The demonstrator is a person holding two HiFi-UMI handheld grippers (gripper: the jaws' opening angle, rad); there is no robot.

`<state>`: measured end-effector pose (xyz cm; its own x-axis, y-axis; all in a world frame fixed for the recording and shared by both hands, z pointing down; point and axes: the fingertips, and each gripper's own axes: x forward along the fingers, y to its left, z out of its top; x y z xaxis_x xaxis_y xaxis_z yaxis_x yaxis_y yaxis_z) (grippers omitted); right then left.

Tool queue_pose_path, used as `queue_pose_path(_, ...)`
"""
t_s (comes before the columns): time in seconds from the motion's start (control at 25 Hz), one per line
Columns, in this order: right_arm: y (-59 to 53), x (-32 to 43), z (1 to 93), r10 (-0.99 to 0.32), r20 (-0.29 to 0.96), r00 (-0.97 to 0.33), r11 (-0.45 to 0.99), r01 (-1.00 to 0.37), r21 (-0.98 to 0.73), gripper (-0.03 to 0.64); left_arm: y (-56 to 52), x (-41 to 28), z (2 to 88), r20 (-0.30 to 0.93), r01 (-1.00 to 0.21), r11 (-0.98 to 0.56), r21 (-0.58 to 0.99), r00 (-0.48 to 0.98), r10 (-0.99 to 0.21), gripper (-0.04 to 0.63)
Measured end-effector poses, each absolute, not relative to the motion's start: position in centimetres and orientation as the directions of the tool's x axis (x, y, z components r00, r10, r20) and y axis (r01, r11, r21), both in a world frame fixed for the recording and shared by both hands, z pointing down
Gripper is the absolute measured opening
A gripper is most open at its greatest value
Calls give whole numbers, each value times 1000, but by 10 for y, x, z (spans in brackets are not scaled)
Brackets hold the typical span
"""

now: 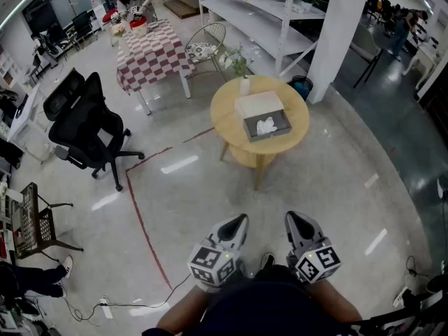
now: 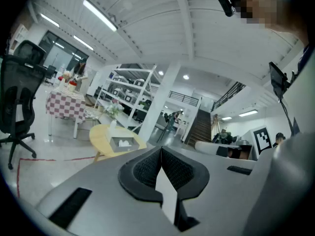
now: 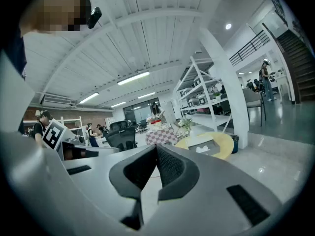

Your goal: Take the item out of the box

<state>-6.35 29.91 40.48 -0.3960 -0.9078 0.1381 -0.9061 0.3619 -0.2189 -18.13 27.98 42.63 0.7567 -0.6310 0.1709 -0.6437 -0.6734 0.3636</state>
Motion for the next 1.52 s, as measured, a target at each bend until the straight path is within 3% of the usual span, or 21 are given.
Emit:
queue_pose_path(1.16,360,27,376,-916,-1,-402,385,-878,-284,12,348,-103,393,175,-702,-656,277,708,-684,18)
queue_pose_path(1.52,370,51,387,-906,24,-423,396,-866,-304,12,367,-87,403,204,-734,-618,280,675,-709,18)
